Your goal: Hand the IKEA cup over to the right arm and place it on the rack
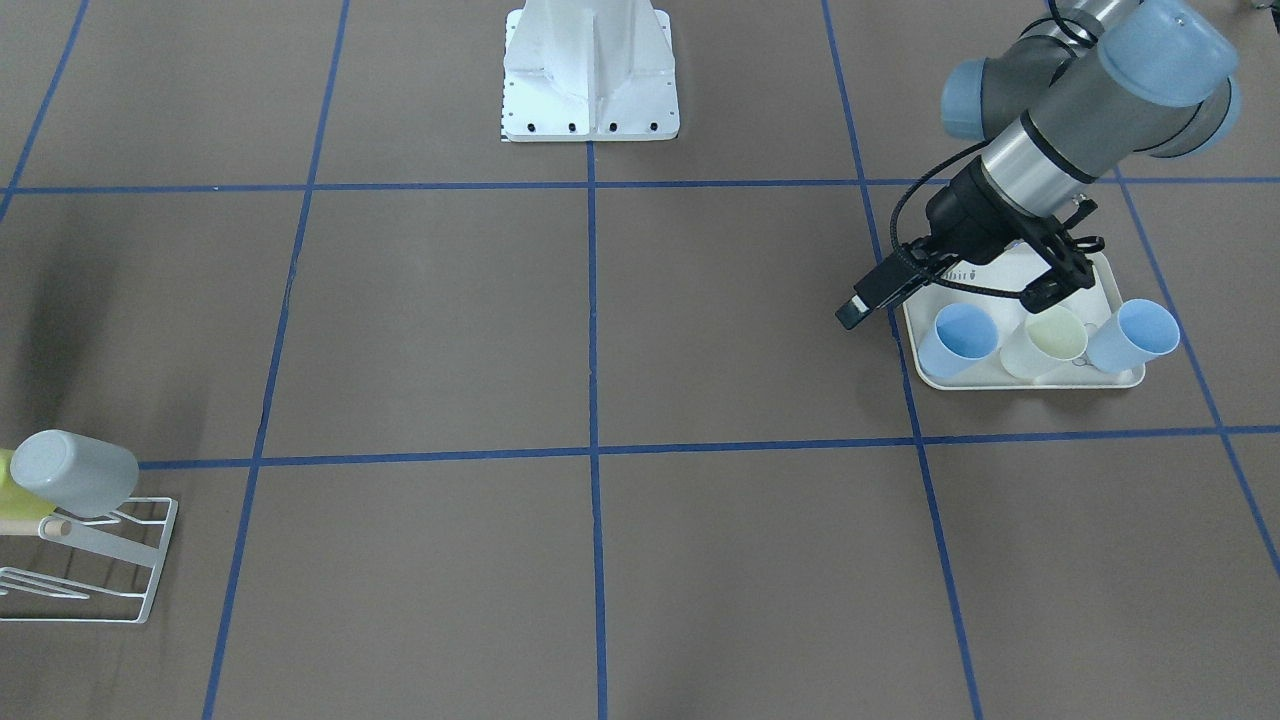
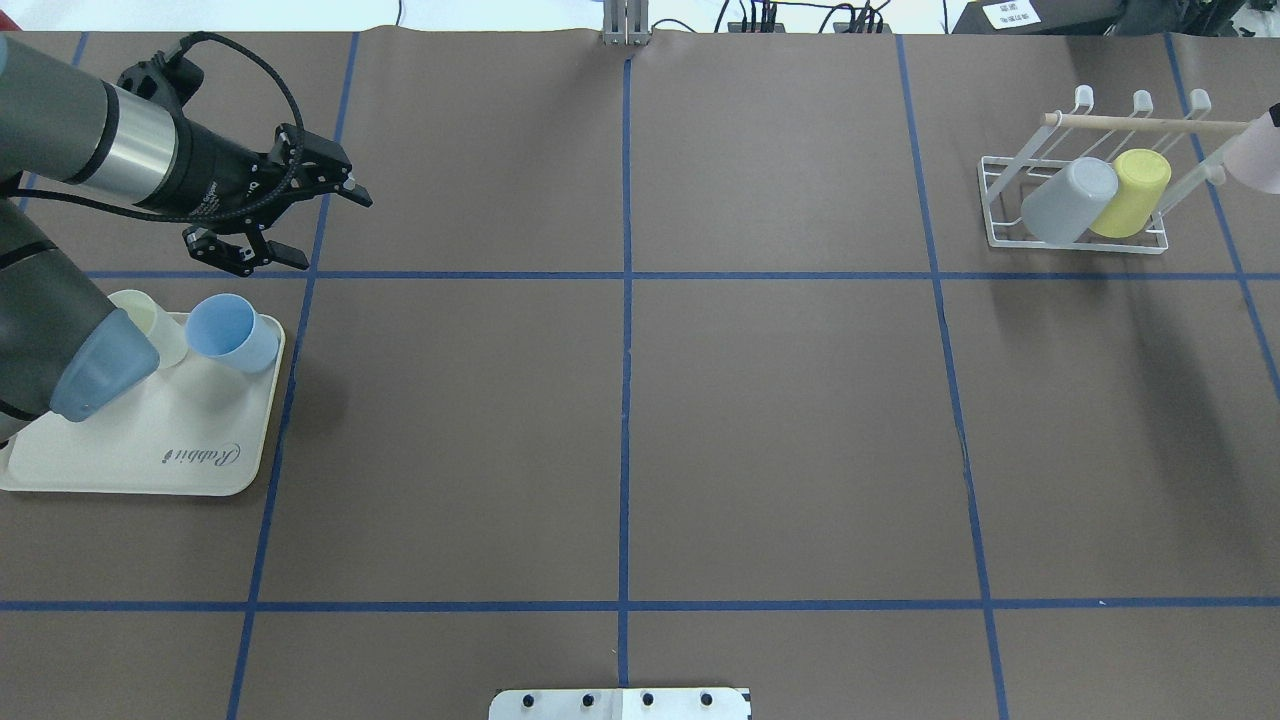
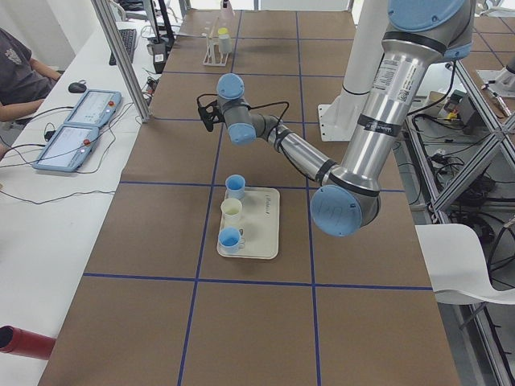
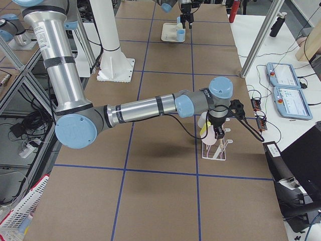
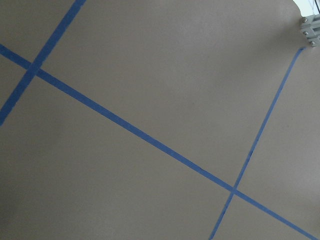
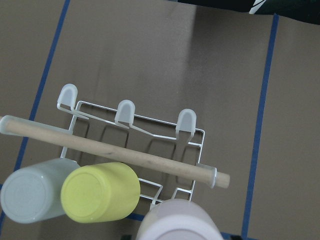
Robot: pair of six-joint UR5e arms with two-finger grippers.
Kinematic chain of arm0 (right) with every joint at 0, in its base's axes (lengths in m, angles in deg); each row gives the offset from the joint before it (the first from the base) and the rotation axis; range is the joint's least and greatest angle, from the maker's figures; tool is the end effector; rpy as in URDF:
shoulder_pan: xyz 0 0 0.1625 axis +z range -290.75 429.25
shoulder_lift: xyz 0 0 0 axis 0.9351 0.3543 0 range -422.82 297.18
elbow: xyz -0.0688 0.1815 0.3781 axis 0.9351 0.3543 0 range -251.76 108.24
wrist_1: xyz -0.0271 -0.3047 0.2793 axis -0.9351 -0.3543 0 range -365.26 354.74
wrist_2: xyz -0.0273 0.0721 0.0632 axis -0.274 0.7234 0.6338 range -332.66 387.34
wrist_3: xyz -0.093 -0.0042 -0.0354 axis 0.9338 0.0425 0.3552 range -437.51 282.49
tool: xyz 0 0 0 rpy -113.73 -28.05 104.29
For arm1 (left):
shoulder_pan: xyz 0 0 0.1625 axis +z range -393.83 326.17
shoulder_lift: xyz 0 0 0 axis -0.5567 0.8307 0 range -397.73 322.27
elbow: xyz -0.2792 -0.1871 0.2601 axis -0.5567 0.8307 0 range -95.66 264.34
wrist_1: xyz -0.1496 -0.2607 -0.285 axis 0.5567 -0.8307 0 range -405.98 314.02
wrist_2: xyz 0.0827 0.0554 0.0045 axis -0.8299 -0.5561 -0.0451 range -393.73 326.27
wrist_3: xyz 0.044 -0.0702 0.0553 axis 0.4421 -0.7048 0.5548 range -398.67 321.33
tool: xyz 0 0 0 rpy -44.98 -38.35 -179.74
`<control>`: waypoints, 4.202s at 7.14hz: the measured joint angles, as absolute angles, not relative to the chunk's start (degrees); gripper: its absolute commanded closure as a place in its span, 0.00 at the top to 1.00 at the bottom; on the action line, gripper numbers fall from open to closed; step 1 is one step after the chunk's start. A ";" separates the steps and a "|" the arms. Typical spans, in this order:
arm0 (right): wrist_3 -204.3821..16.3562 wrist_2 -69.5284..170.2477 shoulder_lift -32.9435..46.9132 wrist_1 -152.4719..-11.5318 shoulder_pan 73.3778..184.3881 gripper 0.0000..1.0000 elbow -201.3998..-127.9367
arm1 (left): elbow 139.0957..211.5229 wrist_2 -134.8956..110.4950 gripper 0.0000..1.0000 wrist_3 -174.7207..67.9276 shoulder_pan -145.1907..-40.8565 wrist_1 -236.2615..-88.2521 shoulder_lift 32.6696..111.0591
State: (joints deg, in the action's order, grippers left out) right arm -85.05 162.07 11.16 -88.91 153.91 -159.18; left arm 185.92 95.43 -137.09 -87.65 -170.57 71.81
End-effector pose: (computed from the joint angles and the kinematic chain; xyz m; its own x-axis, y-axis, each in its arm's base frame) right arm 0.0056 -0.6197 0.5128 0.6907 -0.1779 0.7009 -0.0030 0.9686 0.2487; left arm 0.2911 -0.5172 0.3013 0.1983 -0.4635 -0.8636 0.3184 0.8638 -0.3905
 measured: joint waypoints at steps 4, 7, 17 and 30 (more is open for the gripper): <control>-85.04 162.15 10.11 -88.36 152.08 0.40 -155.88 | 186.70 95.12 1.00 -136.51 -87.93 -170.18 71.78; -84.99 161.75 9.34 -88.26 150.76 0.99 -154.37 | 186.86 95.11 1.00 -135.10 -88.19 -169.67 71.70; -97.31 161.70 1.96 -88.12 144.96 0.99 -153.64 | 186.35 92.00 1.00 -72.92 -99.92 -155.90 48.00; -105.01 162.02 2.29 -88.14 141.45 0.99 -159.00 | 172.35 98.48 0.00 -73.60 -103.21 -161.17 51.86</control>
